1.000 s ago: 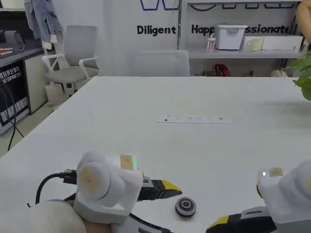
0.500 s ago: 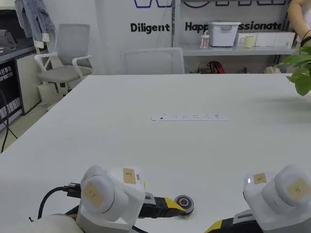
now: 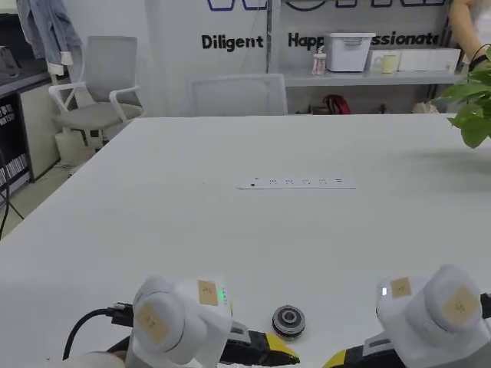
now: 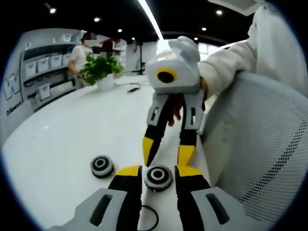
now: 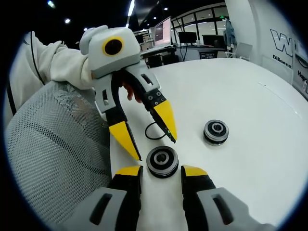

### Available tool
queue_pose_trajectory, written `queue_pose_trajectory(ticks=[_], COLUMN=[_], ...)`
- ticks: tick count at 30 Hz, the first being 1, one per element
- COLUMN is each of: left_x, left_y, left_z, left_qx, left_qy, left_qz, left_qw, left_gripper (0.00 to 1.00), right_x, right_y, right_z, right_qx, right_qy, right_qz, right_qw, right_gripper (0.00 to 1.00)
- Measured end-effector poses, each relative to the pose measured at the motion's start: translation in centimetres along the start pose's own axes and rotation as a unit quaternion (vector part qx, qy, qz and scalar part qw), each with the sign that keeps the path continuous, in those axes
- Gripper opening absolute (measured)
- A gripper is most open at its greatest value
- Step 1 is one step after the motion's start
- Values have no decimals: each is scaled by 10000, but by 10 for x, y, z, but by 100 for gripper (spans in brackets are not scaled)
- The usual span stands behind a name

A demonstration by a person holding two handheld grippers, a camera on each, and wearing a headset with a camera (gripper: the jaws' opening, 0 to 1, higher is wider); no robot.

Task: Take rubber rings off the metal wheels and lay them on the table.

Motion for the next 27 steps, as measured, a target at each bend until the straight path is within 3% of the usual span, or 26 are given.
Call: queue_pose_trajectory(ticks=[13,17,27], left_x=[-7,-11,-14], left_y=[0,-1,-2], left_z=[-5,-6,-7], left_qx=[49,81,56], left_qy=[12,123,123], left_qz=[-65,-253,-182], left_qw=[10000,9996,9997], left_gripper=[19,15,16], right_x=[-4,-6,-7], right_y=[-1,-2,-3], right_z=[-2,-2,-3], right_qx=[-18,-42,-62], right_qy=[81,120,167], right_qz=[110,131,226], right_qw=[9999,9998,9996], right_gripper=[23,21,19])
Point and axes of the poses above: the centre of the closed fingertips' face, and the gripper's own axes: z roughly backward along the fingers, y roughly to its left, x roughly out of its top, the point moved 2 cm from there along z, roughly backward along the fingers, and after that the axes turned 1 degree about x, right-handed, at the moved point
